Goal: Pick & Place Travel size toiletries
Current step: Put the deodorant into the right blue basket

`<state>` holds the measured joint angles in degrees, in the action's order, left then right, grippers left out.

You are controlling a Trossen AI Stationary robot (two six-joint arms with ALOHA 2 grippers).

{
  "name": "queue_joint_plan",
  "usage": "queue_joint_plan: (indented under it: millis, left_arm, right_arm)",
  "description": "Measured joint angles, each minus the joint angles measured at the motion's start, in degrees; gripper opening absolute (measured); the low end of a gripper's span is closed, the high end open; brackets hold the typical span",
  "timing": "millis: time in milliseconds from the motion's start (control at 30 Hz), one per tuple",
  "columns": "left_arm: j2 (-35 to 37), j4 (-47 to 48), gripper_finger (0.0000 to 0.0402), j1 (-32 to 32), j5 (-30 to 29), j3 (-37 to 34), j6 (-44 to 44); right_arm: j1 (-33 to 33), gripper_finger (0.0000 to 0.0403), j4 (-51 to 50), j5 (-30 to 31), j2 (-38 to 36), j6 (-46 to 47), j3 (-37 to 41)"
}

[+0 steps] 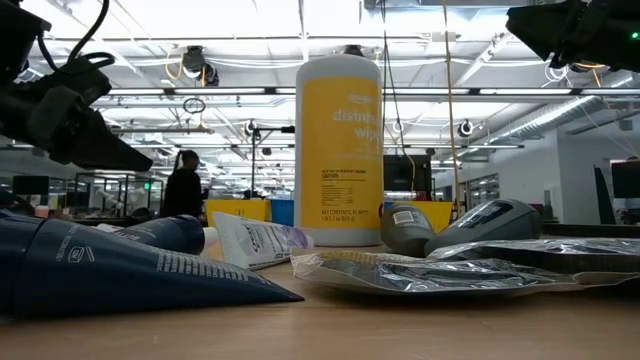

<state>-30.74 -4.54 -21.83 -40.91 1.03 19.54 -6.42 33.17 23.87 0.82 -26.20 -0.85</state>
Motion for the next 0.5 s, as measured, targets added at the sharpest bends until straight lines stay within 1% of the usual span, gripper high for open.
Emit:
queue_joint_plan:
  millis: [100,300,433,500]
  left_arm:
    - [0.0,0.0,0.0113,-0.02,-0.9,-0.01,-0.06]
    - [0.0,-0.07,0.0113,-0.01,-0.71,-0.01,0.62]
    - [0.0,-1.81,0.0113,-0.02,-0.64,-0.01,7.1]
    - [0.0,-4.02,0.0113,0.01,-2.16,-0.01,8.71]
  right_arm:
    - [0.0,0.0201,0.0,-0.09,0.0,1.67,-0.01]
    - [0.0,0.0201,1.15,-0.08,0.0,11.1,-0.01]
    - [0.0,0.0201,2.19,0.06,0.0,14.03,-0.01]
    - [0.0,0.0201,1.92,0.06,0.0,14.13,0.0]
